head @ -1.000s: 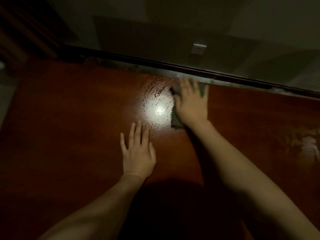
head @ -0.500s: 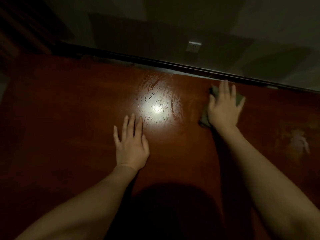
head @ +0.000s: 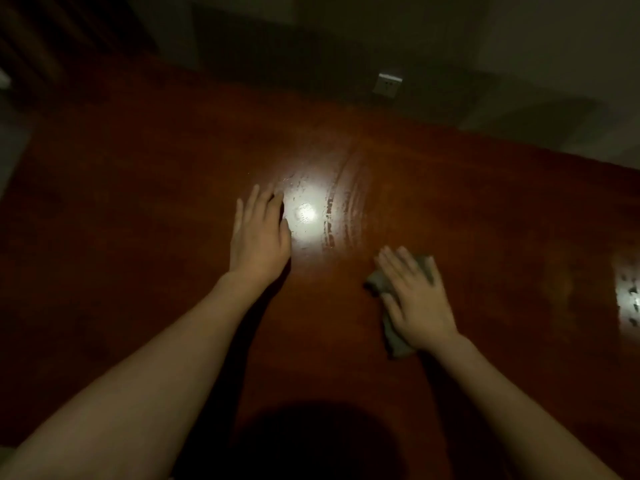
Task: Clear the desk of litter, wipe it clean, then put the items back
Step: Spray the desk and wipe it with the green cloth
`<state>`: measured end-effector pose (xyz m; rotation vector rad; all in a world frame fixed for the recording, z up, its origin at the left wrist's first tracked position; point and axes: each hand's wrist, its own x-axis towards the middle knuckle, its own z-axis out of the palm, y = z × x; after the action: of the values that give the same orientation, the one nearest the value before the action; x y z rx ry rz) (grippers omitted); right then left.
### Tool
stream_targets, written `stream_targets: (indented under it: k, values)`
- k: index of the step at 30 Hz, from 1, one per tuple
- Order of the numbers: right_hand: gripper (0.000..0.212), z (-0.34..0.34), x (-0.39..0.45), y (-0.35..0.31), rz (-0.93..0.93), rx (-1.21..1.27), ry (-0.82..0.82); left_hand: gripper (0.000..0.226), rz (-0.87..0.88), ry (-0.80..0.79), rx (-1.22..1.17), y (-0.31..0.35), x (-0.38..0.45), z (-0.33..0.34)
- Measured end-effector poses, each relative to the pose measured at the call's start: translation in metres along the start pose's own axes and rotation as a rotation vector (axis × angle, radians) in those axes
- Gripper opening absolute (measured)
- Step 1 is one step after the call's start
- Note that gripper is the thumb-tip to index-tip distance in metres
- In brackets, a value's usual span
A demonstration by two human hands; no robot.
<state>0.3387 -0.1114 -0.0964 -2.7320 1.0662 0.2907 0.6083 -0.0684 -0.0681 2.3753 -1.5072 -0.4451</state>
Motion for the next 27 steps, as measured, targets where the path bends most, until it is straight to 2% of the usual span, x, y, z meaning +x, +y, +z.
stream_targets:
  k: [4,6,8,10,15,18,20,22,27]
  values:
    - [0.059,-0.019,0.049,0.016,0.563,0.138,0.089,0.046,-0.06,0.016,-0.011,-0.018,-0.062,0.0]
    - [0.059,-0.024,0.076,0.001,0.663,0.166,0.11,0.047,-0.092,-0.023,0.031,-0.026,-0.089,0.007]
    - [0.06,-0.025,0.091,-0.025,0.578,0.15,0.076,0.052,-0.089,-0.057,0.074,-0.028,-0.112,0.012]
    - [0.06,-0.02,0.087,-0.06,0.407,0.1,0.031,0.056,-0.075,-0.093,0.111,-0.027,-0.13,0.015]
    - [0.061,0.012,0.009,-0.133,-0.016,0.025,0.0,0.059,-0.109,-0.16,0.202,-0.034,-0.168,0.018]
    - [0.06,0.031,-0.057,-0.128,-0.185,0.012,-0.05,0.069,-0.133,-0.24,0.241,-0.045,-0.191,0.017]
    - [0.06,0.036,-0.081,-0.106,-0.22,-0.015,-0.042,0.069,-0.137,-0.31,0.251,-0.051,-0.199,0.017]
    - [0.061,0.032,-0.08,-0.084,-0.111,-0.015,-0.028,0.068,-0.126,-0.373,0.238,-0.055,-0.199,0.017]
    - [0.059,0.01,-0.01,-0.072,0.512,0.117,0.054,0.058,-0.11,-0.44,0.226,-0.057,-0.195,0.015]
